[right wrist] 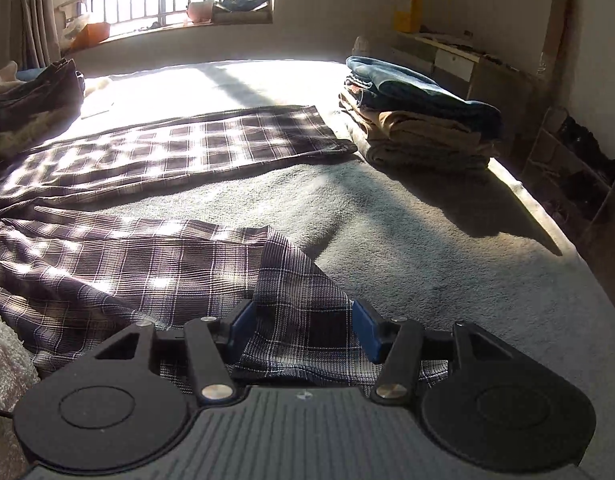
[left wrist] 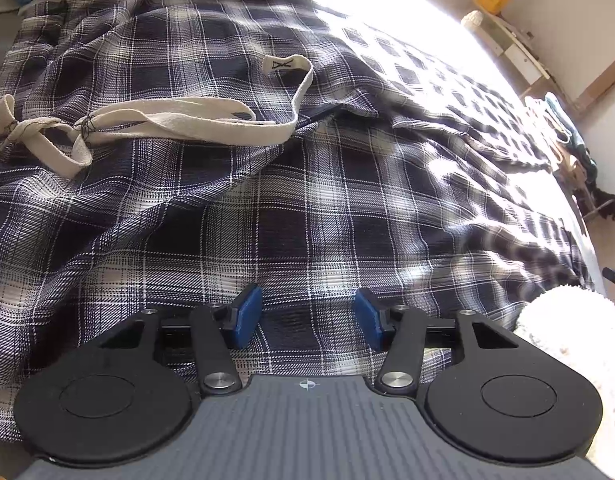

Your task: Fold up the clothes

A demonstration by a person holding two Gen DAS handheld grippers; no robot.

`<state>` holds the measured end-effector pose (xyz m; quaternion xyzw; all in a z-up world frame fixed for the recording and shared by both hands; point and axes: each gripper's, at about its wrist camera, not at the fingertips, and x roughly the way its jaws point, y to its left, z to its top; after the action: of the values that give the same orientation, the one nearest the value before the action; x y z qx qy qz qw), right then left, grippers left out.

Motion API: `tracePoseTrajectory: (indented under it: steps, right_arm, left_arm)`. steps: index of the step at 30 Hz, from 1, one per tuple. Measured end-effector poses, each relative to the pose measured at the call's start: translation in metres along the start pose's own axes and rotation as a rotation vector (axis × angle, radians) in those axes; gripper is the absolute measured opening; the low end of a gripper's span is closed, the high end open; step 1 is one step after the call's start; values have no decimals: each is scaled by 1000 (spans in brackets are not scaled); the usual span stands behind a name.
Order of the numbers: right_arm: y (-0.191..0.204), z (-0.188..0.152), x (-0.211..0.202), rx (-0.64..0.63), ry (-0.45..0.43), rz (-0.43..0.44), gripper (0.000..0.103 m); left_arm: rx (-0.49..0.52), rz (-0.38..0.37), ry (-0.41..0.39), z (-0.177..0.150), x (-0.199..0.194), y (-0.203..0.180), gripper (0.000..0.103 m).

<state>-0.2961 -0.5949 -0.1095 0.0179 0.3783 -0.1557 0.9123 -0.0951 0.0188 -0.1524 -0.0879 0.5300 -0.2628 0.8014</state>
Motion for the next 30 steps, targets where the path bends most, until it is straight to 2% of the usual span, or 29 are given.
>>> tracePoseTrajectory:
  steps: [4, 9, 12, 13, 16, 18, 22, 30]
  right_arm:
    - [15, -1, 3, -185, 25, -11, 55]
    - [51, -16, 12, -355, 81, 55, 51]
    - [63, -27, 21, -408, 107, 28, 42]
    - [64, -29, 24, -410, 116, 4, 31]
    - [54, -27, 27, -335, 116, -7, 11]
    - [49, -24, 26, -319, 103, -35, 6]
    - [29, -10, 24, -249, 67, -67, 5]
    - [-30, 45, 65, -167, -10, -347, 4]
  left_arm:
    - [-10, -3, -6, -1, 0, 1, 52]
    - [-12, -3, -5, -1, -1, 1, 52]
    - [-14, -4, -4, -2, 0, 2, 52]
    - [-11, -3, -2, -1, 0, 1, 52]
    - [-7, -2, 1, 0, 0, 1, 52]
    - [-11, -3, 0, -1, 0, 2, 52]
    - [-6, 3, 1, -1, 0, 1, 52]
    - [6, 23, 4, 1, 1, -3, 52]
